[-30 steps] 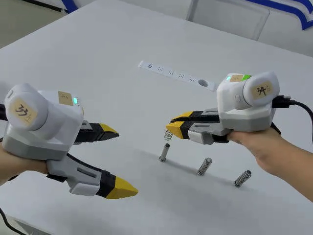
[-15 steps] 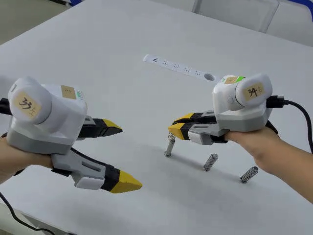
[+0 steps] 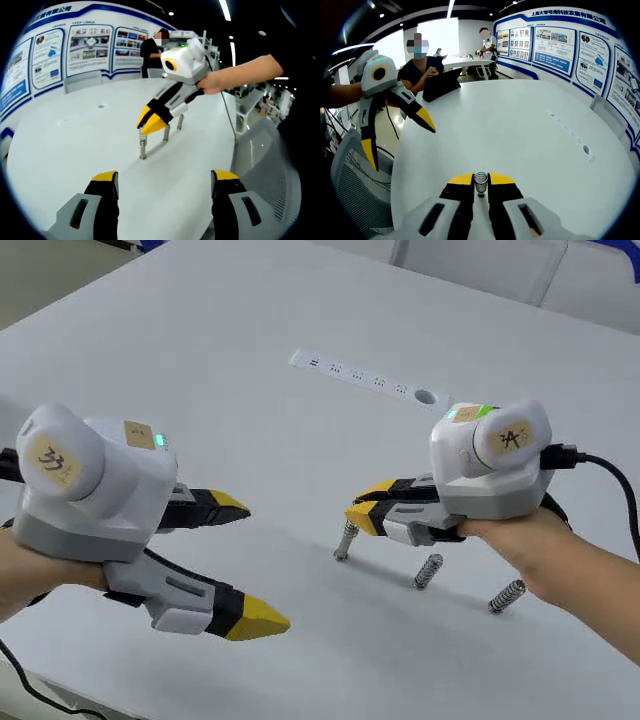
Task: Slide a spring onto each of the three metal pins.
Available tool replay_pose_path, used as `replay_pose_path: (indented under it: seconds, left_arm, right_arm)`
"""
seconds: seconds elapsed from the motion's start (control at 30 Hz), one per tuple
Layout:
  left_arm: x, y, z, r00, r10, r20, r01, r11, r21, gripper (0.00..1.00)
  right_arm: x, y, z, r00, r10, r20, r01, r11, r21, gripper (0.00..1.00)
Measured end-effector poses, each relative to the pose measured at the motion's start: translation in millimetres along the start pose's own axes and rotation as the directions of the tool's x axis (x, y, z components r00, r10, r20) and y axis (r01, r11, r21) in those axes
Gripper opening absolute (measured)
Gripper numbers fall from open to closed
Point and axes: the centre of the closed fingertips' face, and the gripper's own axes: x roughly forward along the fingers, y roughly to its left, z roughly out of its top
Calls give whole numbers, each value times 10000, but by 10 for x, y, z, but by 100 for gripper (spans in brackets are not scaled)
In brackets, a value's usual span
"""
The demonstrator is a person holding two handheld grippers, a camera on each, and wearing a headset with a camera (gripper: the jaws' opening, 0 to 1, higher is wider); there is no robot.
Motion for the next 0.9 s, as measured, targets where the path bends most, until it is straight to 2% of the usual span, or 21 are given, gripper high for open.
replay_pose_path:
  seconds: [0.13,0.37,0.5,0.9]
  left_arm:
    - [-13,10,0,10000,58,-13,-58,10000,-2,77]
    - [-30,2,-99,9997,95,-225,-98,9999,-107,77]
    - [-31,8,-153,9991,127,-393,-132,9998,-125,76]
    - [-16,-6,-138,9990,42,-453,-47,9999,-111,76]
  right_arm:
    - [67,-19,-38,10000,-9,9,9,10000,9,11]
    - [149,-16,-165,9998,26,-209,-19,9994,343,11]
    - [171,-22,-199,9999,89,-142,-80,9980,623,11]
    - [238,28,-289,9995,137,-277,-116,9971,758,11]
